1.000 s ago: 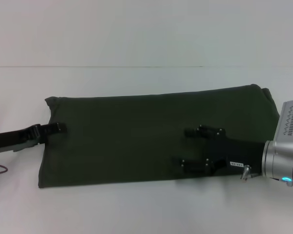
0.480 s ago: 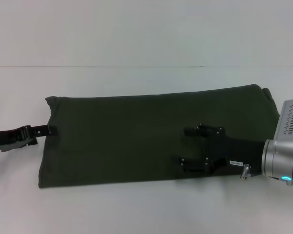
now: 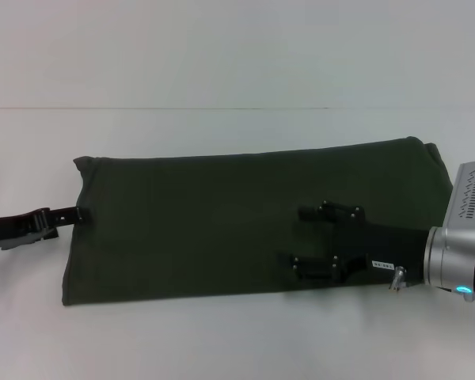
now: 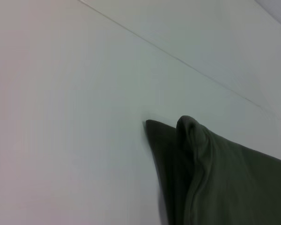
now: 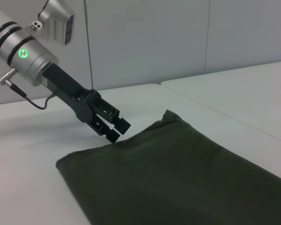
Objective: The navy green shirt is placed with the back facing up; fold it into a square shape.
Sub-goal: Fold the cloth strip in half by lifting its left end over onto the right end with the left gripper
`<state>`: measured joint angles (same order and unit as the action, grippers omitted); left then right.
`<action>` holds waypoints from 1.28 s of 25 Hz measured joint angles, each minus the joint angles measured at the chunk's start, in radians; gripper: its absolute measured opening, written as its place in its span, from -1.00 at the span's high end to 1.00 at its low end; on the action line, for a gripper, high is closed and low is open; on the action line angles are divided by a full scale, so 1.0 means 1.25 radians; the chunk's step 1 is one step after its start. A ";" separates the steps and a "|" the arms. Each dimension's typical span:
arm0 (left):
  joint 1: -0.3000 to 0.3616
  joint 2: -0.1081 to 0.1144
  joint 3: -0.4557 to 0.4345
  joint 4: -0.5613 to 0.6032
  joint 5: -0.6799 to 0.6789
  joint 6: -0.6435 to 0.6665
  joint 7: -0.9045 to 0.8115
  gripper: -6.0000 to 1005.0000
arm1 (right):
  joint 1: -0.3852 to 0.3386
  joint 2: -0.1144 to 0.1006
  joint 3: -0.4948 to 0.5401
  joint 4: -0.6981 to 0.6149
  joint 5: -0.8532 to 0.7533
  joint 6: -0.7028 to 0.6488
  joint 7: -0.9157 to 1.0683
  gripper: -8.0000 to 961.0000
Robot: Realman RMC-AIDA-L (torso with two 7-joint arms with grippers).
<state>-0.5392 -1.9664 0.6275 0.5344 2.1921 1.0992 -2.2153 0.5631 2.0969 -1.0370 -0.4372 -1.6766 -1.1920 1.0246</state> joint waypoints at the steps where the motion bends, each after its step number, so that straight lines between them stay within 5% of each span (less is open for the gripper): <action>1: 0.000 0.000 -0.001 -0.001 0.000 -0.003 0.002 -0.74 | 0.000 0.000 0.000 0.000 0.000 0.000 0.000 -0.87; 32: -0.018 -0.034 0.007 -0.011 0.000 -0.005 0.012 -0.74 | 0.001 0.000 -0.006 0.004 0.000 0.003 0.006 -0.87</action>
<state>-0.5622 -2.0090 0.6360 0.5208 2.1919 1.0934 -2.2002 0.5643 2.0968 -1.0446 -0.4327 -1.6766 -1.1887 1.0319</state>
